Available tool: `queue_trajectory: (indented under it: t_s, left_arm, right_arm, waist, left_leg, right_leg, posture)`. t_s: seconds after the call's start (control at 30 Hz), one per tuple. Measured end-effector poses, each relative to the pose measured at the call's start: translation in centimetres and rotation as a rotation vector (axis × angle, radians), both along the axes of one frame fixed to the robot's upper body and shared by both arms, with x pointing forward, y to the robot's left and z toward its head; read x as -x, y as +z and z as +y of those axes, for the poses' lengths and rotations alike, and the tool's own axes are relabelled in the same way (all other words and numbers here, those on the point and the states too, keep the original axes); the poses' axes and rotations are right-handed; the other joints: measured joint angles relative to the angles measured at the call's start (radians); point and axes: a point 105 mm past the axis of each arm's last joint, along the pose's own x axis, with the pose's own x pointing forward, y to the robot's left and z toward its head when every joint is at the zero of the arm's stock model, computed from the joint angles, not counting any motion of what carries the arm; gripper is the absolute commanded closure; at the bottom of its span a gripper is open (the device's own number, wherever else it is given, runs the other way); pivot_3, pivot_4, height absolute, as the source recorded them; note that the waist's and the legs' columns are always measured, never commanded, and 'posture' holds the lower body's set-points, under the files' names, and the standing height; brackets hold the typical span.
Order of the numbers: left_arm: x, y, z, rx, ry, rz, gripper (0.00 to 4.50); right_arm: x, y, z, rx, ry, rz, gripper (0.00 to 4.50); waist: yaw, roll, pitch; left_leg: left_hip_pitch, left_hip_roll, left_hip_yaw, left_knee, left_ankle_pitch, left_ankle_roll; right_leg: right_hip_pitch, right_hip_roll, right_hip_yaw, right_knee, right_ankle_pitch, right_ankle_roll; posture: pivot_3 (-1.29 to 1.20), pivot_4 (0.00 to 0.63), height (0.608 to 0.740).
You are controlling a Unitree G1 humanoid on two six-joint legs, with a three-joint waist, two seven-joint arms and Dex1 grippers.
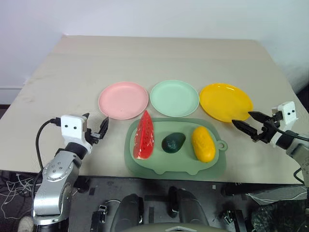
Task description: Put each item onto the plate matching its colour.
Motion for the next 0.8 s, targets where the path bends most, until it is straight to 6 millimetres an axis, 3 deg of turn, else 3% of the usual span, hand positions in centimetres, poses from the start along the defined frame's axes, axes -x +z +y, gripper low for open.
queue_trajectory:
  t_s: [0.27, 0.43, 0.57, 0.7, 0.8]
  left_arm:
    - [-0.2, 0.5, 0.3, -0.037, -0.068, 0.025, 0.84]
    - [-1.4, 0.1, 0.7, -0.034, -0.098, 0.031, 0.84]
    - [-3.2, 0.0, 1.0, -0.023, -0.098, 0.022, 0.84]
    - [-4.1, 0.5, 0.7, -0.021, -0.116, -0.012, 0.84]
    - [-4.6, 0.1, -0.9, -0.018, -0.171, -0.01, 0.84]
  right_arm:
    - [0.6, 2.5, 2.0, -0.009, 0.065, -0.022, 0.0]
    - [3.2, 4.7, 6.2, -0.078, 0.156, 0.001, 0.0]
    - [6.7, 3.5, 11.1, -0.044, 0.243, 0.114, 0.0]
    - [6.9, 3.4, 12.2, -0.027, 0.171, 0.136, 0.0]
    - [6.4, 2.7, 12.6, 0.037, 0.116, 0.173, 0.0]
  waist:
    - [0.003, 0.0, 0.0]
    - [0.001, 0.0, 0.0]
    - [0.006, -0.001, 0.0]
    - [0.002, -0.002, 0.0]
    - [0.001, -0.002, 0.0]
  left_leg:
    - [0.0, 0.0, -0.001, 0.0, 0.0, 0.0]
    - [-0.001, 0.001, -0.001, 0.0, 0.0, 0.0]
    - [-0.002, 0.0, -0.002, 0.001, 0.0, 0.0]
    - [-0.002, 0.0, -0.001, 0.002, 0.0, 0.001]
    - [-0.002, 0.0, -0.001, 0.001, 0.0, 0.001]
  right_leg:
    - [0.0, -0.001, 0.0, 0.0, 0.0, 0.0]
    - [0.0, 0.0, 0.0, 0.0, 0.0, 0.0]
    - [0.0, -0.001, -0.002, 0.0, 0.0, 0.0]
    - [0.0, -0.002, -0.001, -0.001, 0.0, -0.001]
    - [-0.001, -0.002, -0.001, -0.001, 0.0, -0.001]
  posture:
    - [0.0, 0.15, 0.74]
    - [0.0, 0.15, 0.74]
    - [0.0, 0.15, 0.74]
    - [0.0, 0.15, 0.74]
    - [0.0, 0.15, 0.74]
